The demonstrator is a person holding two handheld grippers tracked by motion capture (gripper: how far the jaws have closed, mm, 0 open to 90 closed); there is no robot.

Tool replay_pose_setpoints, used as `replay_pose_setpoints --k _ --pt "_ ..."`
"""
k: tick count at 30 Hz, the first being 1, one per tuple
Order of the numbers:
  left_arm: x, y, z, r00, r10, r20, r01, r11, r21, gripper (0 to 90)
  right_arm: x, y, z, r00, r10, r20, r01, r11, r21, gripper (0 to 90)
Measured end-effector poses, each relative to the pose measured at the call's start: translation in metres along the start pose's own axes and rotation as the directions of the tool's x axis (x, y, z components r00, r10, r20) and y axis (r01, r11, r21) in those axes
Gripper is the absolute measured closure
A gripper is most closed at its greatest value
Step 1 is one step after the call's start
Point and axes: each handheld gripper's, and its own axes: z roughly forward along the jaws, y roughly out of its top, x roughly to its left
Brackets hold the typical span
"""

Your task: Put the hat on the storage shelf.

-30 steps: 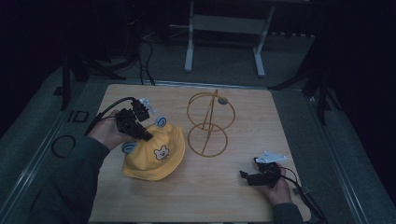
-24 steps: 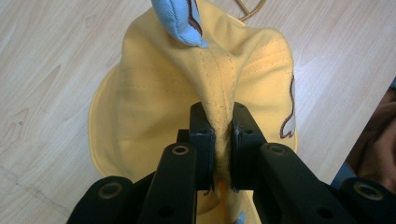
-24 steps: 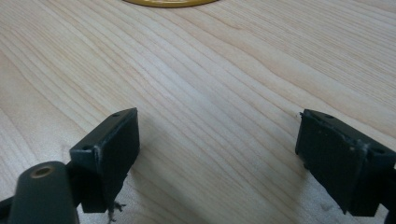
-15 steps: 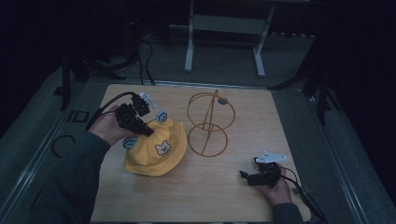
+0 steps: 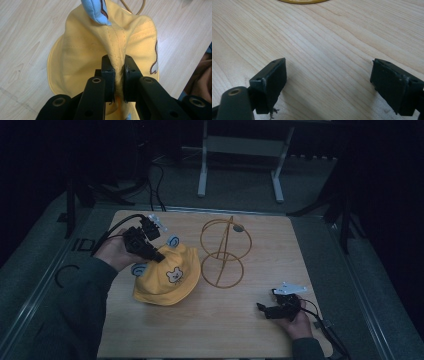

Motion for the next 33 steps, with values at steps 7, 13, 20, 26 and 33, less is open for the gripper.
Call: replay_pose_setpoints --k 7,13,20,26,33 --pt "0.003 0.002 -0.004 1.0 -0.006 0.007 0.006 0.9998 -0.017 82.0 0.0 0.0 0.0 1.0 0.0 0.0 0.0 1.0 0.0 13.5" --pt "0.006 0.003 -0.005 0.9998 -0.016 0.012 0.016 0.9995 -0.026 82.0 0.0 0.0 0.0 1.0 0.0 0.0 0.0 1.0 0.0 13.5" --pt "0.009 0.002 -0.012 0.9996 -0.027 0.002 0.027 0.9986 -0.046 81.9 0.0 0.0 0.0 1.0 0.0 0.0 0.0 1.0 0.0 13.5" --pt "0.01 0.003 -0.016 0.9994 -0.034 -0.005 0.034 0.998 -0.053 81.9 0.0 0.0 0.0 1.0 0.0 0.0 0.0 1.0 0.0 13.5" --pt "0.011 0.005 -0.023 0.9993 -0.036 -0.015 0.035 0.9967 -0.073 81.8 0.0 0.0 0.0 1.0 0.0 0.0 0.0 1.0 0.0 13.5"
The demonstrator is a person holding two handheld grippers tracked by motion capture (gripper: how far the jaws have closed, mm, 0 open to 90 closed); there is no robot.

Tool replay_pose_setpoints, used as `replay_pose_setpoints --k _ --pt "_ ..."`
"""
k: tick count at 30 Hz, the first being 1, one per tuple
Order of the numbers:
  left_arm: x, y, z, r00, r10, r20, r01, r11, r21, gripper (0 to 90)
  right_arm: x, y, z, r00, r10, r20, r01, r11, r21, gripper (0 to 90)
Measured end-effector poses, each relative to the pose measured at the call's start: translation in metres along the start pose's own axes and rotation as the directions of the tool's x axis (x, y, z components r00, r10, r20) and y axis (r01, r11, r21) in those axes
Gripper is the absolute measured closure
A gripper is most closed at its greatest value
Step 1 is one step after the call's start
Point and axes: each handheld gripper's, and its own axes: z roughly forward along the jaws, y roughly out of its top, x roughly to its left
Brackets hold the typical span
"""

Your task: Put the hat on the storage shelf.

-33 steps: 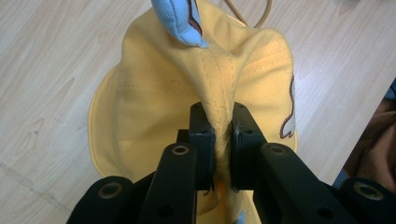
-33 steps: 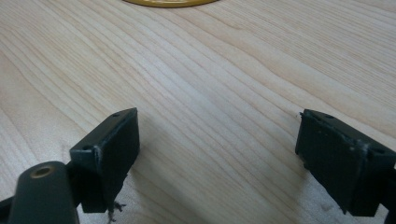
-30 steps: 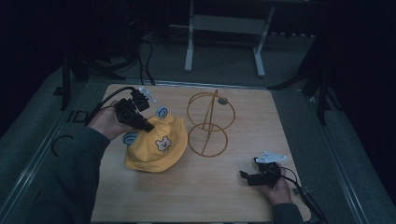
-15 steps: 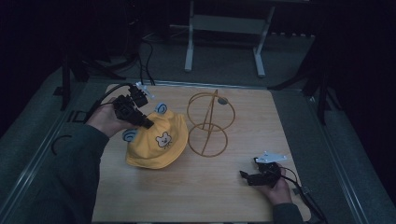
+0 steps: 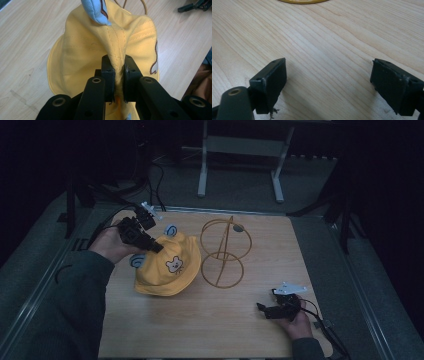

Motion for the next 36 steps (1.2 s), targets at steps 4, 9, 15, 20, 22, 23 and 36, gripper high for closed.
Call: replay_pose_setpoints --k 4,9,15,20,22,23,36 --pt "0.002 -0.001 -0.005 0.9999 -0.013 0.007 0.013 0.9997 -0.021 81.8 0.0 0.0 0.0 1.0 0.0 0.0 0.0 1.0 0.0 13.5" --pt "0.005 -0.003 -0.007 0.9997 -0.024 0.009 0.025 0.9993 -0.029 81.9 0.0 0.0 0.0 1.0 0.0 0.0 0.0 1.0 0.0 13.5" --pt "0.006 -0.004 -0.012 0.9993 -0.032 0.021 0.033 0.9981 -0.052 81.9 0.0 0.0 0.0 1.0 -0.001 0.0 0.001 1.0 0.0 13.5" --pt "0.008 -0.003 -0.018 0.9994 -0.035 0.009 0.035 0.9975 -0.061 81.9 0.0 0.0 0.0 1.0 -0.001 0.0 0.001 1.0 0.0 13.5" --pt "0.008 -0.003 -0.021 0.9993 -0.036 0.008 0.036 0.9967 -0.073 81.9 0.0 0.0 0.0 1.0 -0.001 0.0 0.001 1.0 0.0 13.5" --pt "0.008 -0.002 -0.023 0.9993 -0.036 0.006 0.036 0.9964 -0.077 81.9 0.0 0.0 0.0 1.0 -0.001 0.0 0.001 1.0 -0.001 13.5" --pt "0.01 -0.001 -0.035 0.9989 -0.048 0.003 0.048 0.9904 -0.13 82.0 0.0 0.0 0.0 1.0 -0.001 0.0 0.001 1.0 0.0 13.5"
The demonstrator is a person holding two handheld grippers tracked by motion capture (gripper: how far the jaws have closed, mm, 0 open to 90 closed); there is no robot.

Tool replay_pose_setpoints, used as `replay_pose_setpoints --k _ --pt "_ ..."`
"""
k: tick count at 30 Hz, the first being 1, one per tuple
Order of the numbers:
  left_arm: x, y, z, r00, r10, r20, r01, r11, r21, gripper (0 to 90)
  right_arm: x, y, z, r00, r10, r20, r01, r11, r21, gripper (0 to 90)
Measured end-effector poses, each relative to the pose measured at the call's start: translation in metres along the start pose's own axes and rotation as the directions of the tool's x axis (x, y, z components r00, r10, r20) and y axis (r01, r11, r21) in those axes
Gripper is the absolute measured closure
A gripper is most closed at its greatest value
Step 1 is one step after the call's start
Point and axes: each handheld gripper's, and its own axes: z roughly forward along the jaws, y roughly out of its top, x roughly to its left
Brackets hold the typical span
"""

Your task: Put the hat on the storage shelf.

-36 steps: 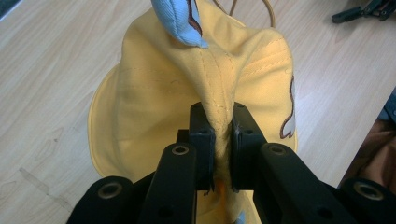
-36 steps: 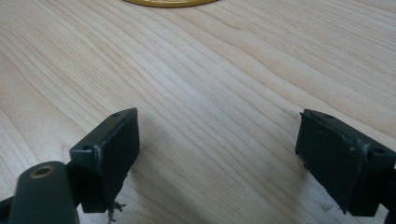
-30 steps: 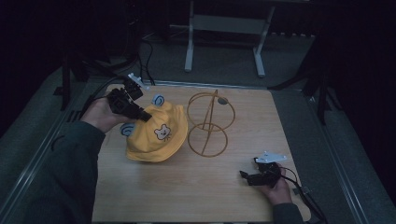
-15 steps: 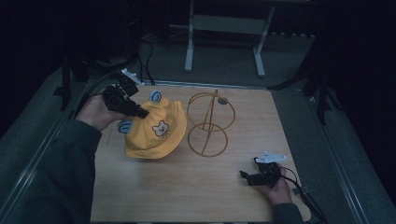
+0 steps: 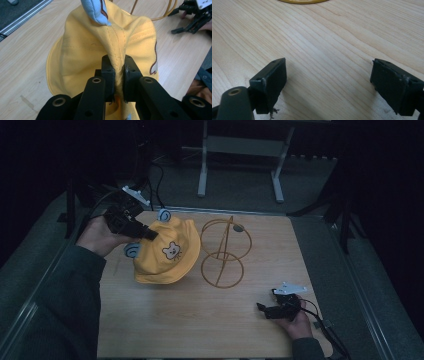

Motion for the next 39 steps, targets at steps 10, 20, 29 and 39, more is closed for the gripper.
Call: replay_pose_setpoints --k 10,20,29,39 --pt "0.001 0.003 -0.001 0.9999 -0.013 -0.008 0.013 0.9995 -0.029 82.0 0.0 0.0 0.0 1.0 0.0 0.0 0.0 1.0 0.0 13.5" --pt "0.0 0.011 -0.006 0.9999 -0.007 -0.008 0.007 0.9992 -0.038 82.1 0.0 0.0 0.0 1.0 -0.002 0.0 0.002 1.0 0.0 13.5" --pt "0.0 0.021 -0.013 1.0 0.0 0.006 0.0 0.9983 -0.059 82.1 0.0 0.0 0.0 1.0 -0.001 0.0 0.001 1.0 0.0 13.5" --pt "0.001 0.024 -0.016 0.9999 -0.007 0.011 0.008 0.9959 -0.09 82.2 0.0 0.0 0.0 1.0 0.0 0.0 0.0 1.0 0.001 13.5"
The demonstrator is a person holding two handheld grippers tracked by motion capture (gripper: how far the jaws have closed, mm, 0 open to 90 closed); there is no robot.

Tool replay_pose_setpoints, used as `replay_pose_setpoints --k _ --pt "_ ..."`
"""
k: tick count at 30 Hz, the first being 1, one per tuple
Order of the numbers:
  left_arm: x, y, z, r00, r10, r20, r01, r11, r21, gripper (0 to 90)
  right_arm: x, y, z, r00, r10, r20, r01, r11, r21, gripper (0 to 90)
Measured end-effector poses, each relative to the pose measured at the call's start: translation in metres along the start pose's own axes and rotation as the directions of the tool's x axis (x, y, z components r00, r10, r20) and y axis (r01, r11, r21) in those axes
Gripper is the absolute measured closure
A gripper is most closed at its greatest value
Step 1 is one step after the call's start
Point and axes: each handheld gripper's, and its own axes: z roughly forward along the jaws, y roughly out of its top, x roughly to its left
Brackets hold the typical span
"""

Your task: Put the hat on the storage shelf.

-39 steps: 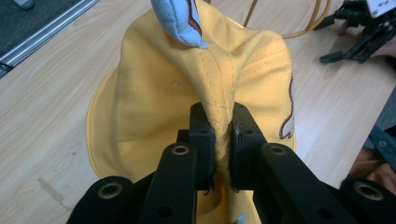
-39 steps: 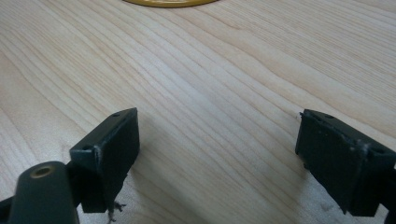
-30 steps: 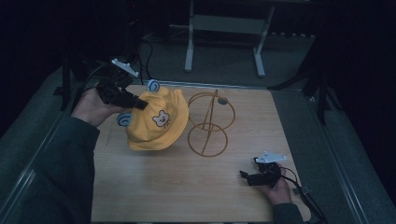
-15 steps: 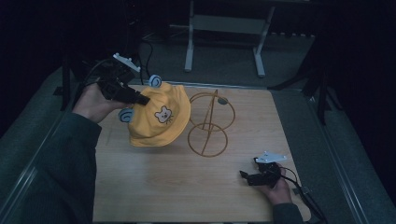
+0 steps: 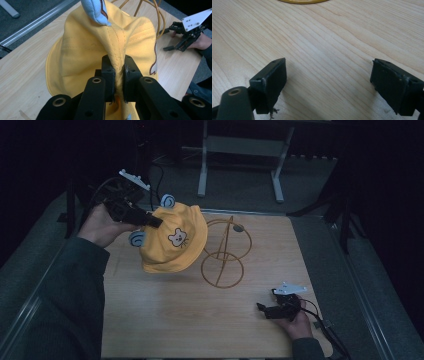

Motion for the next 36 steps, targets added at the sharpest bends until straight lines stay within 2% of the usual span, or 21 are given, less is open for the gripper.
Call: replay_pose_setpoints --k 4,22,33,36 --pt "-0.003 0.005 -0.001 0.9999 0.014 -0.001 -0.014 0.9999 0.0 82.2 0.0 0.0 0.0 1.0 0.0 0.0 0.0 1.0 0.0 13.5" --pt "-0.01 0.03 0.0 0.9997 0.024 -0.007 -0.024 0.9997 -0.01 82.0 0.0 0.0 0.0 1.0 -0.004 -0.001 0.004 1.0 0.0 13.5" --pt "-0.014 0.042 0.003 0.9995 0.03 0.013 -0.029 0.9992 -0.028 82.0 0.0 0.0 0.0 1.0 -0.004 -0.001 0.004 1.0 0.0 13.5" --pt "-0.019 0.049 0.006 0.9991 0.037 0.022 -0.036 0.9988 -0.034 82.0 0.0 0.0 0.0 1.0 -0.003 -0.002 0.003 1.0 0.0 13.5"
